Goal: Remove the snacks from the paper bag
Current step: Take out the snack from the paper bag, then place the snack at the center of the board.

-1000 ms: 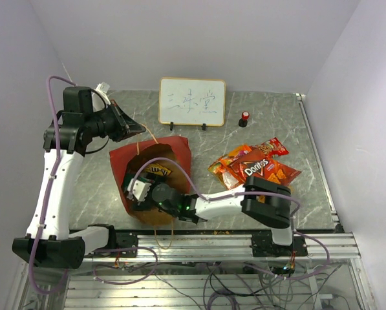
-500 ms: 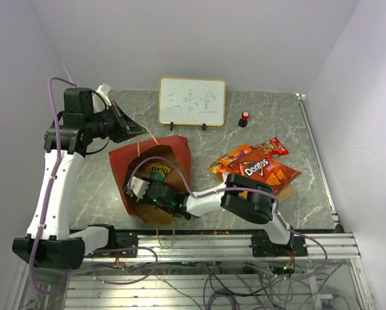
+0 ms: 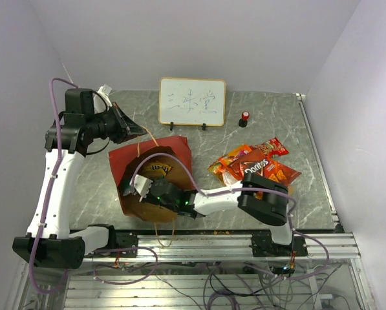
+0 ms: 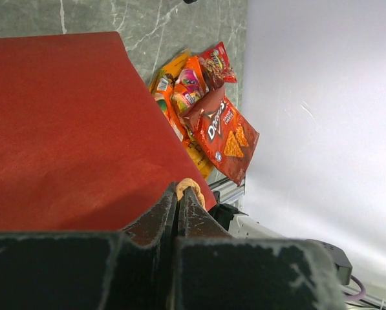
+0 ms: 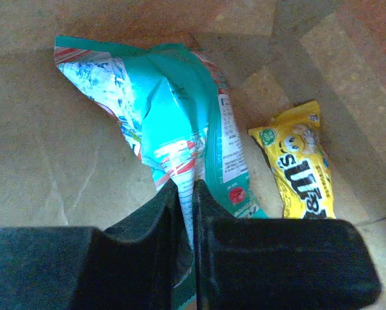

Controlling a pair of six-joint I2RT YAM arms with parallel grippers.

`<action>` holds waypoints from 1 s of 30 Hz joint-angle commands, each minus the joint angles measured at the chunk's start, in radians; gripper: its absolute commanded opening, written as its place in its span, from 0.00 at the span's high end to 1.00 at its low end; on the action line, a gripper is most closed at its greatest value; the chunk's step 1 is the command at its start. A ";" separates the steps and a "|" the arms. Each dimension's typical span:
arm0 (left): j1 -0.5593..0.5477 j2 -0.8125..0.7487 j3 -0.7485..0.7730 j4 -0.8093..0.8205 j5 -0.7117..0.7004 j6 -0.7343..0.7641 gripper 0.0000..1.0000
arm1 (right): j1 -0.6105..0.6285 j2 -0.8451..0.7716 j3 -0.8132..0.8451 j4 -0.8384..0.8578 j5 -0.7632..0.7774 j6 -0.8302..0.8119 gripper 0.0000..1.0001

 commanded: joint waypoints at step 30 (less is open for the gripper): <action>0.002 0.005 -0.070 0.052 -0.104 -0.004 0.93 | 0.011 -0.988 0.124 -0.801 -0.074 -0.171 1.00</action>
